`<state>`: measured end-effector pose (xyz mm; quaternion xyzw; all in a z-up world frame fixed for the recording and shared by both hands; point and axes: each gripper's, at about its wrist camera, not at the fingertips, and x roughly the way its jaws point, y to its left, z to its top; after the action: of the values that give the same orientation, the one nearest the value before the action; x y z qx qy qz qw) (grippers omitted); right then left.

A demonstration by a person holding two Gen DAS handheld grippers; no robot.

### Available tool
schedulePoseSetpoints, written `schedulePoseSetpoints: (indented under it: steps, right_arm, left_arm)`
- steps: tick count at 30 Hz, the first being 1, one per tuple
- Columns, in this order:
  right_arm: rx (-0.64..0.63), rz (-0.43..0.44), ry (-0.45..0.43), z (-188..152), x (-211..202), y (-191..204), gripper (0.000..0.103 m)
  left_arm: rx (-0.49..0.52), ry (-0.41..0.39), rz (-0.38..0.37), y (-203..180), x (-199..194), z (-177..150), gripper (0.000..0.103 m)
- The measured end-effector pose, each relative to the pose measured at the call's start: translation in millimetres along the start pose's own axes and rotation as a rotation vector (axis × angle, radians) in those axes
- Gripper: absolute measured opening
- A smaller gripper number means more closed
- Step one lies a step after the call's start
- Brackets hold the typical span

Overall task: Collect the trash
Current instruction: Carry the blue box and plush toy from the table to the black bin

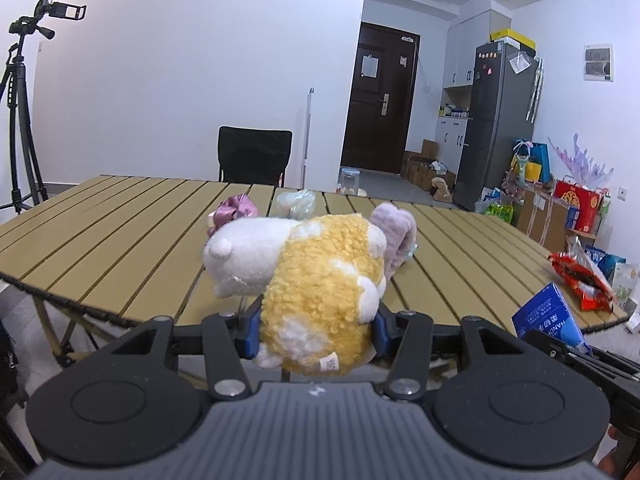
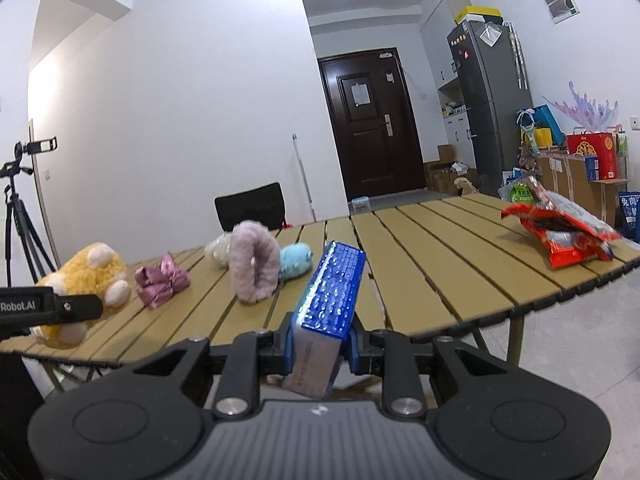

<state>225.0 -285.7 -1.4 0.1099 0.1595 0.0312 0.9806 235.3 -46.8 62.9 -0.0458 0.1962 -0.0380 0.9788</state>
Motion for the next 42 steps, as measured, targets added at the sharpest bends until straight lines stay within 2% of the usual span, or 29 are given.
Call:
schedulePoseSetpoints:
  steps: [21, 34, 42]
  right_arm:
    - [-0.094, 0.023, 0.139, -56, -36, 23, 0.023]
    - [-0.161, 0.020, 0.237, -88, -40, 32, 0.023]
    - [-0.204, 0.018, 0.304, -107, -36, 37, 0.023]
  left_arm:
    - [0.058, 0.093, 0.076, 25, -40, -53, 0.051]
    - [0.104, 0.157, 0.138, 51, -55, -88, 0.051]
    - [0.104, 0.230, 0.199, 79, -49, -109, 0.051]
